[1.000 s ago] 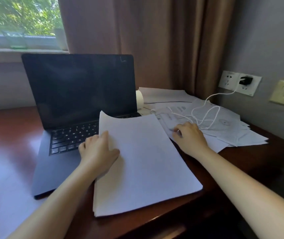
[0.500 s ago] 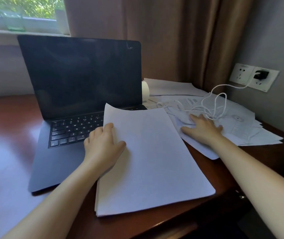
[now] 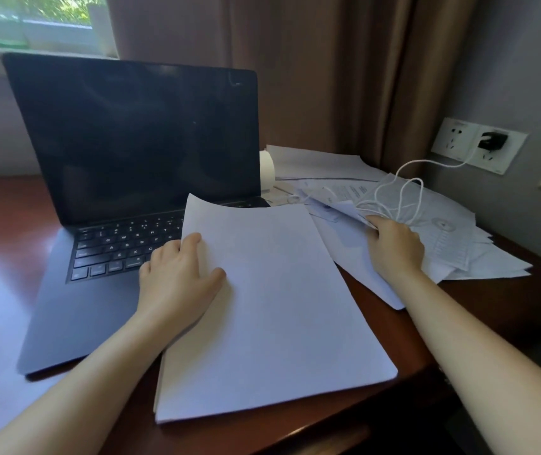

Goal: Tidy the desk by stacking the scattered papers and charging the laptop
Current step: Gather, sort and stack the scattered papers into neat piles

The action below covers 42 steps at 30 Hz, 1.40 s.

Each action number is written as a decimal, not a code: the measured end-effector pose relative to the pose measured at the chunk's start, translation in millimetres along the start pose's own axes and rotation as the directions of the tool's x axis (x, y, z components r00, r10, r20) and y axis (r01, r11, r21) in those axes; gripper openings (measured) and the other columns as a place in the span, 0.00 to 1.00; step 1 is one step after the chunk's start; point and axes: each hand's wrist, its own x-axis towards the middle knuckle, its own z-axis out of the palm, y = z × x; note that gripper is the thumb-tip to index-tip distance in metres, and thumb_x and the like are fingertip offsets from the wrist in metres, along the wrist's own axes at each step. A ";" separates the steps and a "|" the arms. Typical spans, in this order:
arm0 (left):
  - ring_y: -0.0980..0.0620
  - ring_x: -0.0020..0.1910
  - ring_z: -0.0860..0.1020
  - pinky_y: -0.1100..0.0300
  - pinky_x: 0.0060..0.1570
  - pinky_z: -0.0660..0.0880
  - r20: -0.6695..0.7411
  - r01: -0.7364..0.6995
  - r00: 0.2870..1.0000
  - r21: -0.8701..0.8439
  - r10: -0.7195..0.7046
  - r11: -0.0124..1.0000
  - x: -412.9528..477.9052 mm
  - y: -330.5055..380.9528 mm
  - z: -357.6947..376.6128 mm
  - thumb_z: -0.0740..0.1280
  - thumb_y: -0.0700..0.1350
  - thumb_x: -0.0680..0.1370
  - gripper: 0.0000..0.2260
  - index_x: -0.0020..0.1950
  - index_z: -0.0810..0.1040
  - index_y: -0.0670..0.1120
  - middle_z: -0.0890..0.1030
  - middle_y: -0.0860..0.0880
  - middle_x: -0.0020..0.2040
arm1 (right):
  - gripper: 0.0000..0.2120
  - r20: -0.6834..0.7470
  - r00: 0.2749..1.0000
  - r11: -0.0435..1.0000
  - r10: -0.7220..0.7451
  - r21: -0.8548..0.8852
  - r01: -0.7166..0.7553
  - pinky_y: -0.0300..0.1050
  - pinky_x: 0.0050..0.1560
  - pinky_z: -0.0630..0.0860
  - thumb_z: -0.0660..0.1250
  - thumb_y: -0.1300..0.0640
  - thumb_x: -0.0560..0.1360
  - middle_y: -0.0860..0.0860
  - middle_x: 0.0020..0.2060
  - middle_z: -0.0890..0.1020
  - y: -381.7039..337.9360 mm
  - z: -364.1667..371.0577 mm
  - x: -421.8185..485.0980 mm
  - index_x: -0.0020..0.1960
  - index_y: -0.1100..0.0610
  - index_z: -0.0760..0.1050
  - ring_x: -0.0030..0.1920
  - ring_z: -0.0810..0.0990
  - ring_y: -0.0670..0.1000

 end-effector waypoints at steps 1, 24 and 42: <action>0.44 0.70 0.62 0.51 0.66 0.58 0.000 -0.001 1.000 0.001 0.001 1.000 0.1 -0.2 0.2 0.63 0.50 0.75 0.28 0.74 0.60 0.50 0.67 0.46 0.70 | 0.14 -0.020 1.000 1.000 -0.005 0.005 0.005 0.47 0.43 0.66 0.55 0.59 0.81 0.61 0.51 0.80 1.3 0.8 0.0 0.60 0.55 0.77 0.52 0.76 0.66; 0.42 0.74 0.56 0.50 0.70 0.53 -0.047 -0.061 0.997 0.107 0.066 0.992 -2.0 4.1 -1.1 0.65 0.52 0.77 0.28 0.74 0.62 0.45 0.55 0.39 0.76 | 0.11 0.124 0.946 0.954 -0.300 0.071 0.293 0.47 0.38 0.65 0.59 0.58 0.77 0.53 0.34 0.74 -53.1 -94.8 -54.3 0.36 0.55 0.70 0.42 0.72 0.59; 0.44 0.50 0.76 0.54 0.54 0.74 0.385 -0.124 0.913 -0.048 0.133 0.991 -19.9 65.3 -6.8 0.64 0.54 0.77 0.12 0.44 0.76 0.46 0.79 0.48 0.44 | 0.25 0.500 0.857 0.991 -0.127 0.040 0.124 0.45 0.69 0.59 0.59 0.45 0.79 0.47 0.73 0.63 18.6 -100.8 -100.5 0.73 0.50 0.62 0.73 0.59 0.49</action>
